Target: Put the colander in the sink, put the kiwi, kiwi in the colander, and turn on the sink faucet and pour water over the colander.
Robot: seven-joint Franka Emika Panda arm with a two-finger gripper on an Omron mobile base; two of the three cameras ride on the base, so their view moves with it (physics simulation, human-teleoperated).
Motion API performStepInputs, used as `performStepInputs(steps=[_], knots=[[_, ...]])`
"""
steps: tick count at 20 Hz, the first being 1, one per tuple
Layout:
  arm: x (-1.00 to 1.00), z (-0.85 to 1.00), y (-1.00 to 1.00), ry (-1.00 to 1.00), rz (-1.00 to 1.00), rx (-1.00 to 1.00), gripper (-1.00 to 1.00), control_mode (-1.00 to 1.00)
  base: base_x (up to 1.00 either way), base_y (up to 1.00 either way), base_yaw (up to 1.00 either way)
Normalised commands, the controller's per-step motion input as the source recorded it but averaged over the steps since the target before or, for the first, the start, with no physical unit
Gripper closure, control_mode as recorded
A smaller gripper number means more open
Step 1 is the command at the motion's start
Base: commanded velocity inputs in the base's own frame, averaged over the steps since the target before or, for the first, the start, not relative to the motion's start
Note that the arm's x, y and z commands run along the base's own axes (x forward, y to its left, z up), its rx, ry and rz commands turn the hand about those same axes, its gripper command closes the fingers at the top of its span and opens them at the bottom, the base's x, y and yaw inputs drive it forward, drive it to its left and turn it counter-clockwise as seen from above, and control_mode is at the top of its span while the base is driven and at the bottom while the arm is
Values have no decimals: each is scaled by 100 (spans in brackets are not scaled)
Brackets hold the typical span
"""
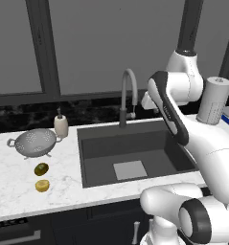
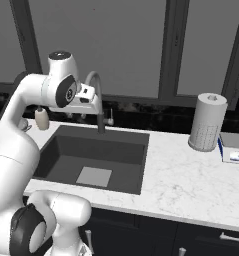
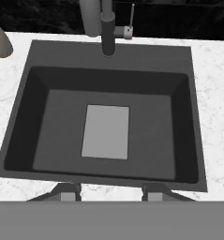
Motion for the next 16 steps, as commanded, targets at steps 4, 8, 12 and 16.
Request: performStepInputs(steps=[4,8,12,16], knots=[[-15,-4,0,0,0,0,-100,-100,0,0,0],[-56,-19,27,-6,3,-1,-100,-100,0,0,0],[-41,-29,61,-1,-1,0,-100,-100,0,0,0],[-13,-28,84,-3,-17,0,-100,-100,0,0,0]])
